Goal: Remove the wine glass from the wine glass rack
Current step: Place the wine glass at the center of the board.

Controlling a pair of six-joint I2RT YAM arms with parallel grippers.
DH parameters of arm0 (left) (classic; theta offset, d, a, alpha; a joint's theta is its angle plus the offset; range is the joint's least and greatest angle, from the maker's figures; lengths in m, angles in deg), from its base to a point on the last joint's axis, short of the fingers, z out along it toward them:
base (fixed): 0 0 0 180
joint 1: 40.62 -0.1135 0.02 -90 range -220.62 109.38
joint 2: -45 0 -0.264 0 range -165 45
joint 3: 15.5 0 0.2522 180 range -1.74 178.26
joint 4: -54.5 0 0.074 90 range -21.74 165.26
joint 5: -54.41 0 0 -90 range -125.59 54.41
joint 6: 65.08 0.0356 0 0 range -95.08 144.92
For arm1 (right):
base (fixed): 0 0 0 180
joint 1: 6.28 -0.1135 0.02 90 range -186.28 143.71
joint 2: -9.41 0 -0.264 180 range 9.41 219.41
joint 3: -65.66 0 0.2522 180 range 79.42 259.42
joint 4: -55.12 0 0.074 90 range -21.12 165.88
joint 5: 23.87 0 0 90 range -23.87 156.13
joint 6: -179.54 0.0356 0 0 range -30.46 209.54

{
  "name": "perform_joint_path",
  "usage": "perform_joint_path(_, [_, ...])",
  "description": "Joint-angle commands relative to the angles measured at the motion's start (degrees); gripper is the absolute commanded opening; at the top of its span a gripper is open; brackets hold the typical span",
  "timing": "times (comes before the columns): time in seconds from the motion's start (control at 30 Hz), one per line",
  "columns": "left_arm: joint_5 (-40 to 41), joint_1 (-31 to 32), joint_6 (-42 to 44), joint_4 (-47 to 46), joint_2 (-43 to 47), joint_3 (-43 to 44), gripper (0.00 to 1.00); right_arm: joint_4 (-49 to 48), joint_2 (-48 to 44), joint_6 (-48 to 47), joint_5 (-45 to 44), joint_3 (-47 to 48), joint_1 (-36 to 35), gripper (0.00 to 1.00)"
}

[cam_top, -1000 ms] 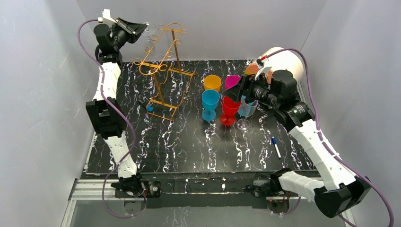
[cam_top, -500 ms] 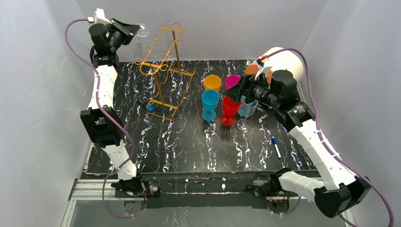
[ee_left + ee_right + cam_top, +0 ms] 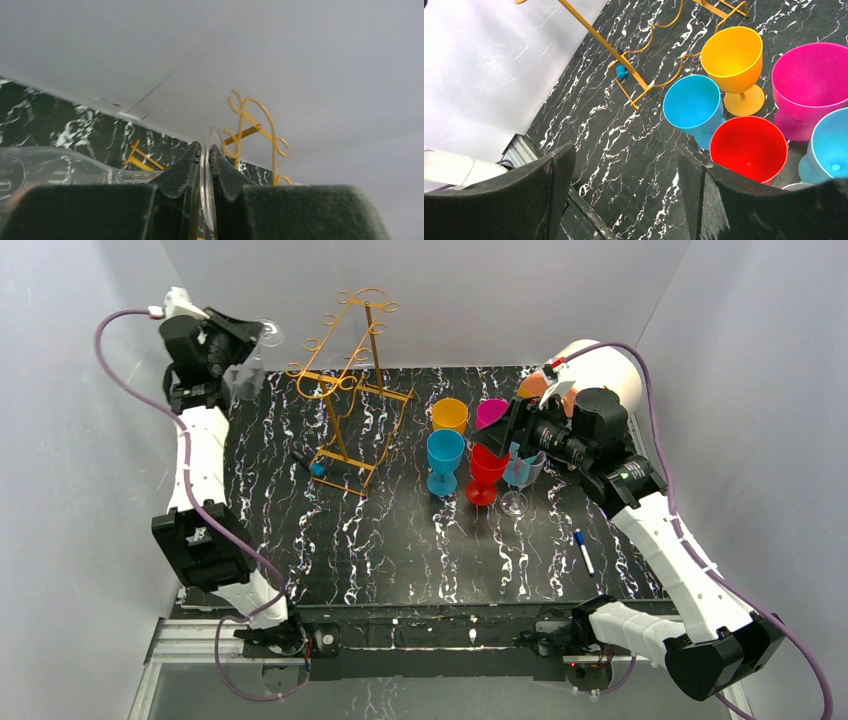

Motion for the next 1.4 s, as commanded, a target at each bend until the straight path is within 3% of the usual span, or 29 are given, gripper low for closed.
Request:
perform_joint_path(0.0, [1.5,-5.08,1.13,0.45,7.04,-1.23,0.0,-1.96,-1.28,-0.25,0.25,1.57,-0.05,0.81])
perform_joint_path(0.1, [3.46,-5.13,4.17,3.28,9.7,-2.61,0.0,-2.14,-1.01,0.16,0.71,1.49,0.01,0.81])
perform_joint_path(0.5, [8.52,-5.21,9.12,15.52,30.55,-22.66,0.0,-4.58,-1.78,1.32,2.42,0.44,-0.04,0.82])
perform_joint_path(0.8, [-0.99,-4.26,6.09,19.7,41.74,-33.22,0.0,-8.44,-0.24,4.12,5.08,-1.36,-0.02,0.82])
perform_joint_path(0.97, [-5.94,-0.19,3.89,17.7,44.25,-36.57,0.0,-10.34,0.6,5.89,7.78,-1.96,-0.01,0.82])
perform_joint_path(1.13, [-3.44,9.33,1.66,17.13,49.59,-43.9,0.0,-16.29,0.8,9.4,11.28,-4.29,-0.02,0.82])
perform_joint_path(1.23, [-4.65,10.8,1.91,17.26,51.33,-44.24,0.0,-21.38,2.21,12.44,14.75,-5.52,-0.02,0.81])
perform_joint_path(1.37, [-9.7,12.06,2.59,17.5,50.98,-43.9,0.0,-20.8,4.86,14.37,18.14,-3.9,-0.05,0.8])
